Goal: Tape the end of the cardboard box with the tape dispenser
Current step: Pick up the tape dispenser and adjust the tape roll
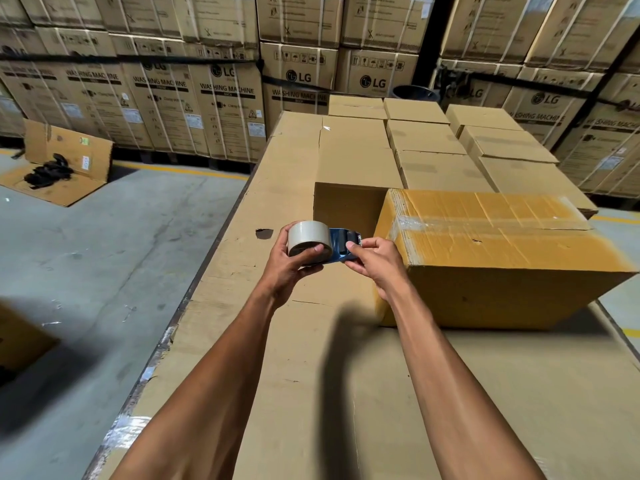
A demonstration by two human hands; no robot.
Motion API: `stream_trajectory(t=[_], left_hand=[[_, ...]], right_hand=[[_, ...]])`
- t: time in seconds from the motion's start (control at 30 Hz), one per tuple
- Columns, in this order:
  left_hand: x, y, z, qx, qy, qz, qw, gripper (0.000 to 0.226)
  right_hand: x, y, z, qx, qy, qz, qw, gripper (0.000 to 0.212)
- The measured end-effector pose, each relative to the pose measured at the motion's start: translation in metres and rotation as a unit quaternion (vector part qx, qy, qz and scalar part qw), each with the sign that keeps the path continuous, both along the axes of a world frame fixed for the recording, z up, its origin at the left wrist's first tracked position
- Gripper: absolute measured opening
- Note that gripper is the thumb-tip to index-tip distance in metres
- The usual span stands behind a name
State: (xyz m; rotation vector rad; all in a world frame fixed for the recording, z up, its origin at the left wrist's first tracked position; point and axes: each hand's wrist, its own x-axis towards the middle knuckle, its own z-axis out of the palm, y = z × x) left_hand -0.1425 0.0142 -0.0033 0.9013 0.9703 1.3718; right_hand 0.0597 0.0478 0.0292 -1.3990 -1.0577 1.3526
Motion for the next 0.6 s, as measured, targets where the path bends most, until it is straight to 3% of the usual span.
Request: stream_trajectory(t=[0.23,0.5,0.6], left_hand=[[-0.0038,0.0018,0.0018,0.001,0.014,-0.004,1.0,0.071],[-0.0044,0.0057,0.0043,0.004,0.006,-0.019,1.0,0.072],[-0.0026,0.0064,0.0053,0.004,0.01,-0.02,1.0,0.072]], right_hand=[[0.0035,0.0023,0.0001,0.018,-0.047,-0.004,0.999,0.021],[0.0052,0.0035,0.0006,0.009,-0.003,-0.011,1.0,0.015],[0.0057,0.0024,-0.0008,0.031,-0.058,-0.019,0.998,0.011]])
